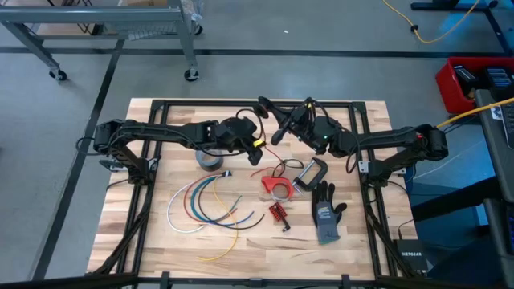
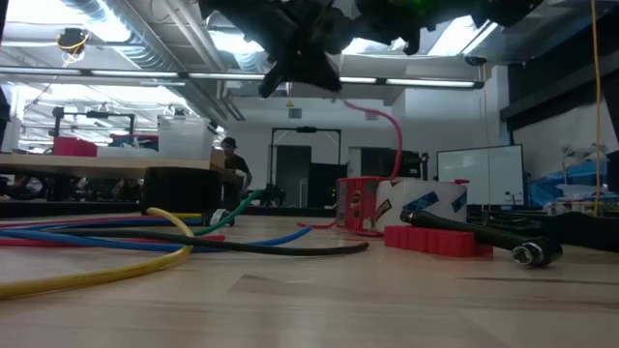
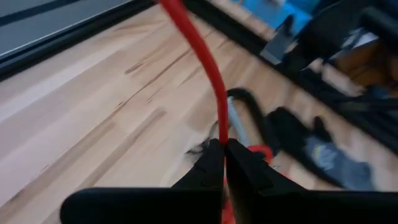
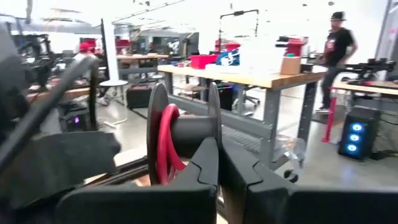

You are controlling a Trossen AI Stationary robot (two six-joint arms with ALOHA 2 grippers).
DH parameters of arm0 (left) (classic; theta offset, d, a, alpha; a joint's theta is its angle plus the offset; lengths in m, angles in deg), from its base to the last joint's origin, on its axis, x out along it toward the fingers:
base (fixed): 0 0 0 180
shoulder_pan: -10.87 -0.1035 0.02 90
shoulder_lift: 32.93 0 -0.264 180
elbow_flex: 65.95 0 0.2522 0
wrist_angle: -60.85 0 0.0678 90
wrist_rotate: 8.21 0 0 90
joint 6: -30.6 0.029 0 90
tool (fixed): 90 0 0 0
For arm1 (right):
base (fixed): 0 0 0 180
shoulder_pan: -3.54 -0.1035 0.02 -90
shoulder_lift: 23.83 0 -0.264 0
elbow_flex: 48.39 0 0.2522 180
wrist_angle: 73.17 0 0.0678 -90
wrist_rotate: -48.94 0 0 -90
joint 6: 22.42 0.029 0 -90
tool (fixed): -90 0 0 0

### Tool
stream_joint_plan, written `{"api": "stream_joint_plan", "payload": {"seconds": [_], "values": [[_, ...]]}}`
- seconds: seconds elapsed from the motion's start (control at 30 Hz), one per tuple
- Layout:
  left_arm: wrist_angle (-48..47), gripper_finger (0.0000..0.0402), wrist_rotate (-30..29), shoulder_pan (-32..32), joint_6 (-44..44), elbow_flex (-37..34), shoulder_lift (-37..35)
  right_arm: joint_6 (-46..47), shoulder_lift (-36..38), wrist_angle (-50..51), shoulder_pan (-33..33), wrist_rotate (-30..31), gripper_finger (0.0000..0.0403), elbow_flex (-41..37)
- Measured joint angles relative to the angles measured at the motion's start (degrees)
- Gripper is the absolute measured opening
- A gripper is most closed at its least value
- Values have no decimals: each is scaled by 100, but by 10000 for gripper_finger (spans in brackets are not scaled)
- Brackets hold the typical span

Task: Coil cords
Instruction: Coil the red wire onto the spool

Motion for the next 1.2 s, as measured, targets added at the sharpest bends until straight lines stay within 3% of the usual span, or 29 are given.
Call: {"api": "stream_joint_plan", "payload": {"seconds": [0.4, 0.73, 1.2], "values": [[472, 0, 1326, -92, -86, 89, 7, -298, 0, 710, -2, -53, 3, 159], [249, 0, 1362, -88, 322, 486, 9, -324, 0, 1445, -2, -68, 3, 159], [111, 0, 1373, -293, 325, 507, 9, -327, 0, 2233, 0, -610, 3, 159]]}}
